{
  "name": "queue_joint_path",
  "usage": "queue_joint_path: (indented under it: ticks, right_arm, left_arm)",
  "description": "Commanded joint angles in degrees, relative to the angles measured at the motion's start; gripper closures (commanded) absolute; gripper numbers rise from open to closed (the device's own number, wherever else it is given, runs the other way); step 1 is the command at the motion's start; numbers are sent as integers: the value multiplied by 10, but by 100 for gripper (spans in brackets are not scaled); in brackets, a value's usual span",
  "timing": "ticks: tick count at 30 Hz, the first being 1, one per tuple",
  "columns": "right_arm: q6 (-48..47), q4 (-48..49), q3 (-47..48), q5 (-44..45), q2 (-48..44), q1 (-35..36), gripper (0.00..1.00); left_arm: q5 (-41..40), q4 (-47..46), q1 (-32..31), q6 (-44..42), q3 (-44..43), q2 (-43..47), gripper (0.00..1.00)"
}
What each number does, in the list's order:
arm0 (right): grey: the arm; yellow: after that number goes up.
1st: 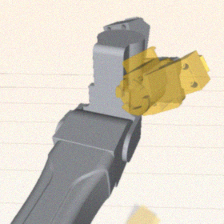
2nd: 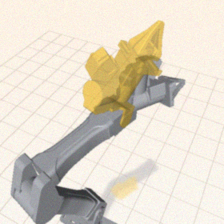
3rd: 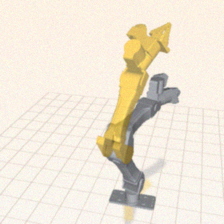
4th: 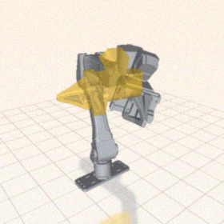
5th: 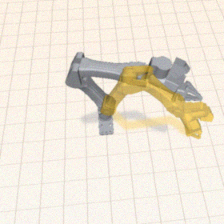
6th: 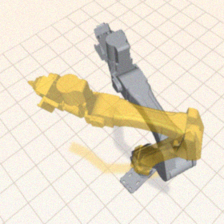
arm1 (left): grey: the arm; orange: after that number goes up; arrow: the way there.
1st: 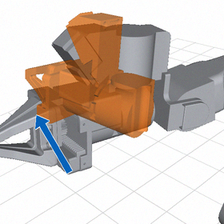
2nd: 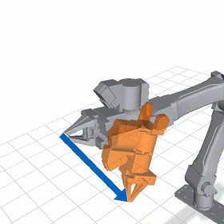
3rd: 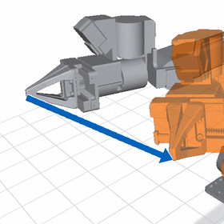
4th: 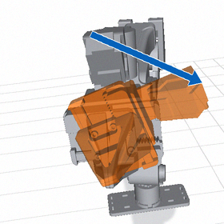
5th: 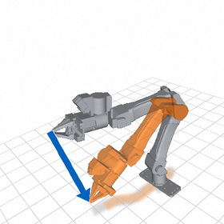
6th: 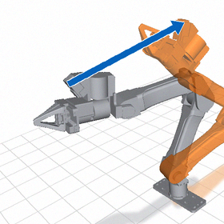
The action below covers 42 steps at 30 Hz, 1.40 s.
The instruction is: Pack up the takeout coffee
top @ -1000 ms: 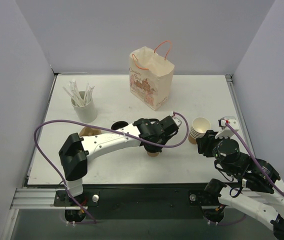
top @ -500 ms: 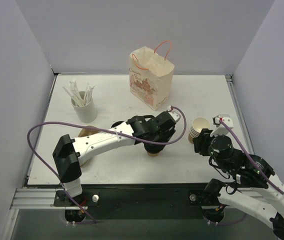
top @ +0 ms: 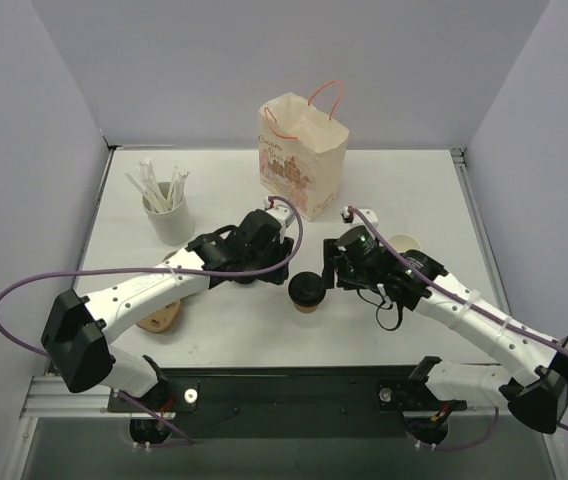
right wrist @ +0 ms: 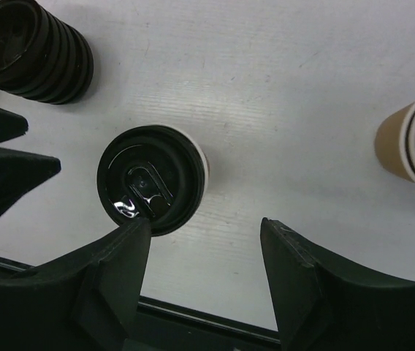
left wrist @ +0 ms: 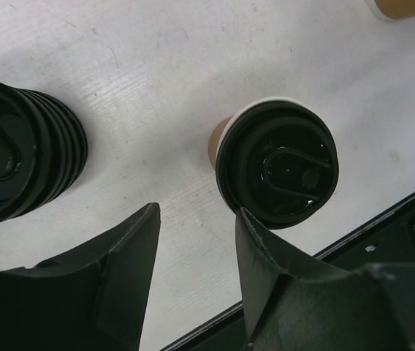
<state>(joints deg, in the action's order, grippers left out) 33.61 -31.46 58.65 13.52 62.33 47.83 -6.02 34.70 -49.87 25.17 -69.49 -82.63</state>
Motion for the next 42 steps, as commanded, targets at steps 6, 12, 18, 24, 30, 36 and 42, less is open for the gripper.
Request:
queue_joint_path:
  ticks: [6,12,18,24,30,36,42]
  right_arm:
    - [23,58,-6,-102,73,-36,40]
    - [20,61,-23,-107,79,-41,44]
    - [16,61,-35,-101,68,-44,46]
    - [10,60,-41,-97,66,-45,47]
    - [10,61,-49,-87,63,-46,48]
    - [44,44,-77,-20,47,-48,53]
    - [66,22,-115,35,53,-63,55]
  left_arm:
    - [88,-118,6,42,65,10,48]
    - [88,-123,7,49,75,-8,50]
    - [75,-119,6,48,70,-28,52]
    - [73,-124,6,49,69,-35,52]
    - [52,-109,6,47,65,-28,52]
    - [3,-76,6,38,53,2,52]
    - [-57,-40,7,22,52,62,49]
